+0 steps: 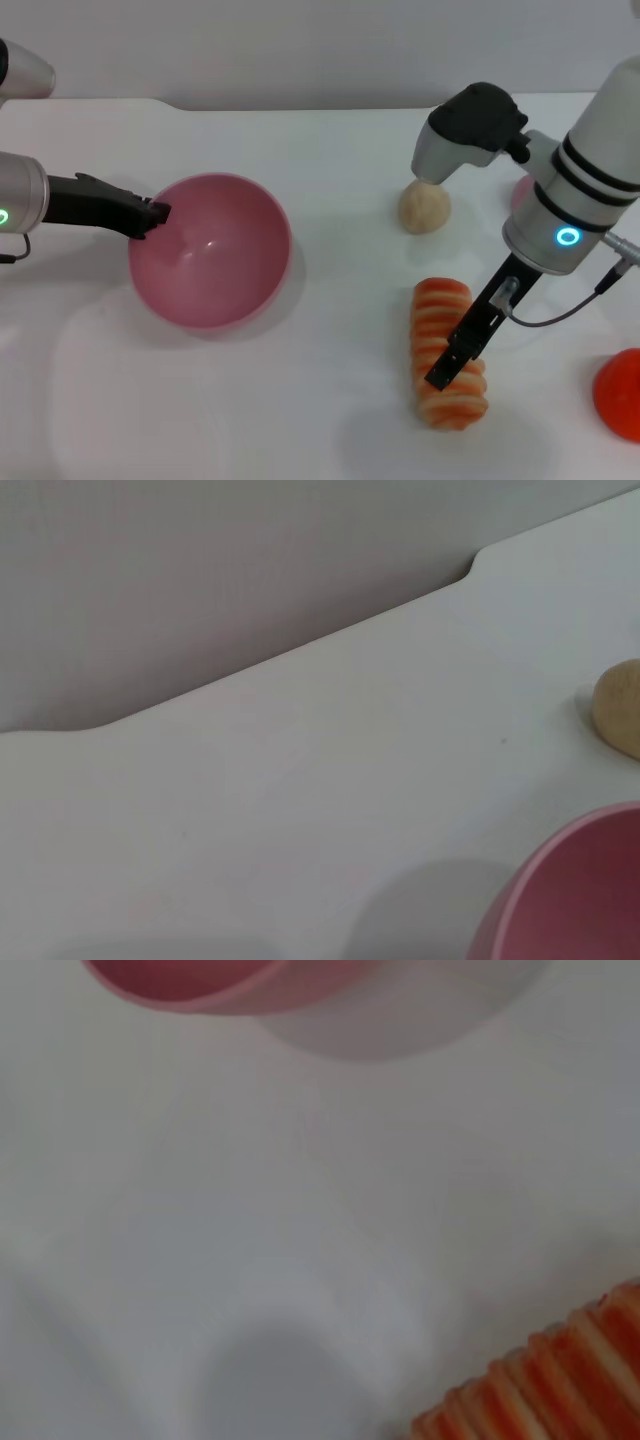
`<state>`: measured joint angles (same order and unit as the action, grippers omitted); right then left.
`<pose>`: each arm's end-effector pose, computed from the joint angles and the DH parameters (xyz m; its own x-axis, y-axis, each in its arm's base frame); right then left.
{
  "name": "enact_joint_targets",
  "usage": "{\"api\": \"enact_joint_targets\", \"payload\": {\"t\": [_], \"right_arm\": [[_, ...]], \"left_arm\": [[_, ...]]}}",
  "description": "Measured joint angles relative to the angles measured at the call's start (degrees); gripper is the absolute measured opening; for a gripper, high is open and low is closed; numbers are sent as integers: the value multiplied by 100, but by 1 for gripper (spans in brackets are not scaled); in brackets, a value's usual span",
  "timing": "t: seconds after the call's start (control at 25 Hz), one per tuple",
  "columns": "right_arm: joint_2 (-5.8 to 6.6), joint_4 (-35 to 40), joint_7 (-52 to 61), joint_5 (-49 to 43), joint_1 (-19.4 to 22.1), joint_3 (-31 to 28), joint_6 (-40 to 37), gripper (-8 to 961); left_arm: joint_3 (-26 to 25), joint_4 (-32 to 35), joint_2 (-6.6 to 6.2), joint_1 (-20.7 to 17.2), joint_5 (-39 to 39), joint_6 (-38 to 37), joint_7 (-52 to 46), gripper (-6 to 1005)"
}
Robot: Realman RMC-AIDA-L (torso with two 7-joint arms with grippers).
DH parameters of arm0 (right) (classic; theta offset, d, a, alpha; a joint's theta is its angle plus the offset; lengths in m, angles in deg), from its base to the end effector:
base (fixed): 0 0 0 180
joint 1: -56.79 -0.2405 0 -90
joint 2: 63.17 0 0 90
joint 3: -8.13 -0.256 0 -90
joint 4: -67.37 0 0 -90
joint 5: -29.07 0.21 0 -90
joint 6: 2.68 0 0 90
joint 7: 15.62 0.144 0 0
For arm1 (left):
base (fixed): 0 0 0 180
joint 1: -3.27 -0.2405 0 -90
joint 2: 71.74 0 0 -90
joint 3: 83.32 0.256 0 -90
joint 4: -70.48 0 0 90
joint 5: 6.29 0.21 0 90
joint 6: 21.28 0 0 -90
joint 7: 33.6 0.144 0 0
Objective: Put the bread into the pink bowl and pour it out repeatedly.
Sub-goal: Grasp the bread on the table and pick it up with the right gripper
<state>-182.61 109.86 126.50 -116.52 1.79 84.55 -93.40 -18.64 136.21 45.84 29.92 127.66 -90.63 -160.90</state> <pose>0.1680 0.3631 -0.0583 0.6341 -0.6310 0.4470 -0.6212 -0.7599 -0.1914 -0.2548 0.3759 0.0307 0.7472 0.6381 0.1856 0.6368 -0.6075 -0.4748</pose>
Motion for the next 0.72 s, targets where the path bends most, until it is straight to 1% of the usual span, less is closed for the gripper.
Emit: {"api": "enact_joint_targets", "payload": {"t": [0.48,0.72], "right_arm": [[4,-399,5,8,29,99,345,673],[7,-417,30,14,65,156,408,672]], "left_arm": [[0,-5,0,-19,0,-56,11,48],[0,-7,0,-19,0,-100,12,48]]}}
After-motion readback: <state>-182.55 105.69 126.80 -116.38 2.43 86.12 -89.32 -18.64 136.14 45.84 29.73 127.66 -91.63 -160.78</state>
